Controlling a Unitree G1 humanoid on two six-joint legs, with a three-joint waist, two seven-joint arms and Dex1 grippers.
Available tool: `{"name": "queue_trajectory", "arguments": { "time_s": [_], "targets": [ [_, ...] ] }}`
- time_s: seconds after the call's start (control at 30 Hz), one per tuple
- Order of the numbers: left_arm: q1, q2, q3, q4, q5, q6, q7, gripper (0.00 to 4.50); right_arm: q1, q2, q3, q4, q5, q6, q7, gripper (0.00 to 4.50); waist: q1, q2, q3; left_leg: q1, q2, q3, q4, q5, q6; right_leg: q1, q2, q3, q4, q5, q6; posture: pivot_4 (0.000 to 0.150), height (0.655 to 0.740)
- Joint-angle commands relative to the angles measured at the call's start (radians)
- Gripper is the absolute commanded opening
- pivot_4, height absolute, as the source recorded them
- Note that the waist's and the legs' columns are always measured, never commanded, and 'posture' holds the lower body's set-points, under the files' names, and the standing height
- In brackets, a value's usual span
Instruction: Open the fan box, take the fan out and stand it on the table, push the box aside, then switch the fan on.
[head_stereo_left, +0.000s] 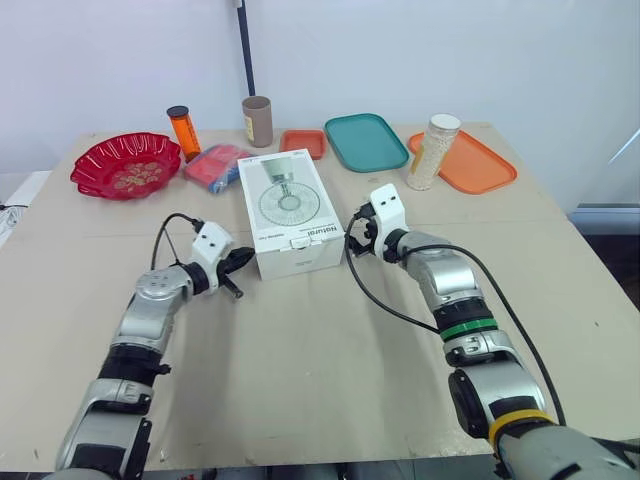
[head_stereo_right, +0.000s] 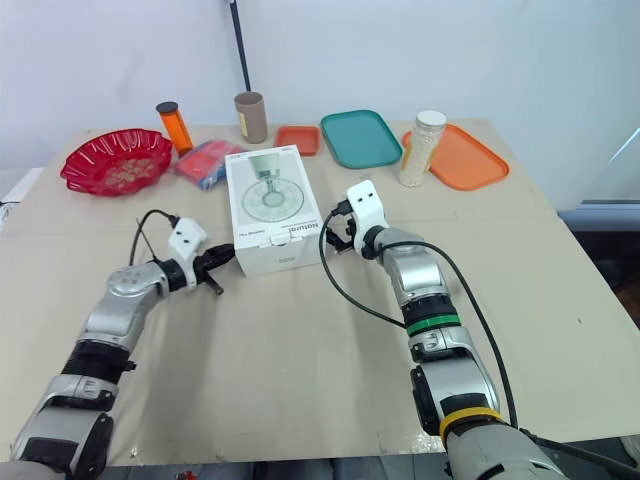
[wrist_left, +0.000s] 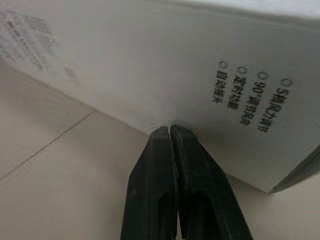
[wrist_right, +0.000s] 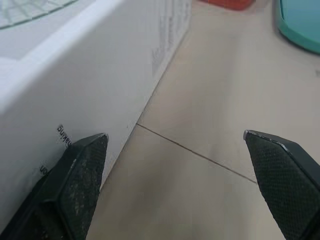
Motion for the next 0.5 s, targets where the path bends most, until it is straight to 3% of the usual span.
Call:
{"name": "queue_trajectory", "arguments": {
  "time_s": [0.03, 0.27, 0.5],
  "targets": [
    [-0.064, -0.017, 0.001, 0.012, 0.007, -0.045, 0.011, 0.13, 0.029, 0.004, 0.034, -0.119, 0.018, 0.019, 0.063, 4.5, 0.0, 0.0, 0.0, 0.0, 0.0, 0.0, 0.0, 0.0, 0.0, 0.0, 0.0, 0.0, 0.0, 0.0, 0.0, 0.15, 0.74],
    [-0.013, -0.011, -0.001, -0.065, -0.024, -0.019, -0.049, 0.13, 0.102, -0.004, 0.064, -0.288, 0.035, 0.096, 0.125, 4.5, 0.0, 0.0, 0.0, 0.0, 0.0, 0.0, 0.0, 0.0, 0.0, -0.001, 0.0, 0.0, 0.0, 0.0, 0.0, 0.15, 0.74],
    [0.041, 0.018, 0.03, -0.123, -0.015, 0.005, -0.029, 0.13, 0.11, -0.014, 0.045, -0.258, 0.003, 0.101, 0.105, 4.5, 0.0, 0.0, 0.0, 0.0, 0.0, 0.0, 0.0, 0.0, 0.0, -0.001, 0.0, 0.0, 0.0, 0.0, 0.0, 0.15, 0.74]
  ]
}}
